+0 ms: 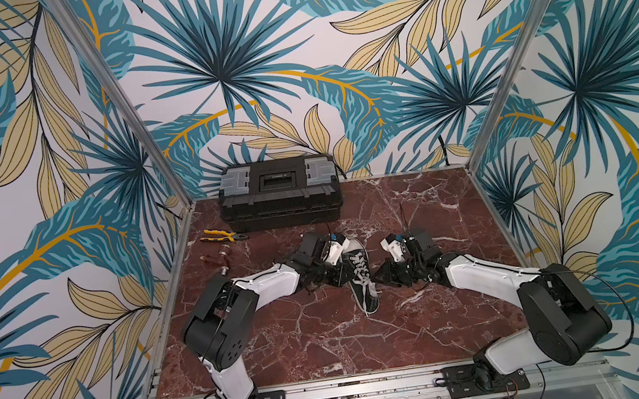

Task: Tie the shoes
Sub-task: Tie the shoelace on the shoe.

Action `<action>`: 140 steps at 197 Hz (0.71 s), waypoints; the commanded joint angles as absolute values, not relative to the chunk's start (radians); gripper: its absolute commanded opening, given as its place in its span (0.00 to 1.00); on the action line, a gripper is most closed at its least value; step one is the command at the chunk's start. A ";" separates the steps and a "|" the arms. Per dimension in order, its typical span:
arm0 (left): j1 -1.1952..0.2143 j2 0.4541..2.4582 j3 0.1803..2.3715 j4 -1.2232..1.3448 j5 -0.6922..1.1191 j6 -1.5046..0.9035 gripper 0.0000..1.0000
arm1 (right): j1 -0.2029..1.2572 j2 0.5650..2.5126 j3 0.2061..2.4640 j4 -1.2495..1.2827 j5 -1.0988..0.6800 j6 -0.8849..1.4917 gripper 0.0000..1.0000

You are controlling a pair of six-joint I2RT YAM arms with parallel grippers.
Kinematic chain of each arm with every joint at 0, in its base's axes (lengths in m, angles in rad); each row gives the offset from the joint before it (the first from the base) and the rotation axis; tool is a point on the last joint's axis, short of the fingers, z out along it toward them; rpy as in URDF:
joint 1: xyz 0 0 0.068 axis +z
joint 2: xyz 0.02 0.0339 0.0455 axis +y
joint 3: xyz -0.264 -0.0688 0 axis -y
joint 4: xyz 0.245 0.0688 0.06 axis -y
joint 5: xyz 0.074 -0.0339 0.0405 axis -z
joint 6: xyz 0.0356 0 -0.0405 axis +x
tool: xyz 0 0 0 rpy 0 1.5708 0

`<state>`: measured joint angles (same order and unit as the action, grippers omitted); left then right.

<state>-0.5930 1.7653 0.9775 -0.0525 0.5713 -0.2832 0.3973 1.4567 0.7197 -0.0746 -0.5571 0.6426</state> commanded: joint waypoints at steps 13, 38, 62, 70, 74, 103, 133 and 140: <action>-0.597 1.723 0.967 -0.074 0.569 -0.264 0.00 | 0.404 1.409 0.719 -0.182 -0.453 0.588 0.00; -0.596 1.723 0.966 -0.071 0.588 -0.260 0.00 | 0.430 1.400 0.750 -0.263 -0.367 0.567 0.00; -0.596 1.721 0.958 -0.053 0.613 -0.261 0.00 | 0.467 1.403 0.779 -0.325 -0.258 0.555 0.00; -0.595 1.721 0.957 -0.048 0.615 -0.262 0.00 | 0.481 1.401 0.788 -0.349 -0.215 0.554 0.00; -0.595 1.721 0.956 -0.048 0.618 -0.263 0.00 | 0.488 1.399 0.792 -0.361 -0.192 0.552 0.00; -0.594 1.718 0.951 -0.044 0.613 -0.264 0.00 | 0.523 1.390 0.814 -0.429 -0.052 0.567 0.00; -0.594 1.718 0.948 -0.038 0.615 -0.265 0.00 | 0.549 1.399 0.812 -0.443 0.002 0.605 0.00; -0.595 1.720 0.948 -0.038 0.616 -0.264 0.00 | 0.554 1.402 0.811 -0.440 0.003 0.611 0.00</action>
<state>-0.5930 1.7485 0.9760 -0.0566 0.6014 -0.2768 0.5354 1.4078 0.8043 -0.3840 -0.0853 0.5838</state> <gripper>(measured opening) 0.044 0.061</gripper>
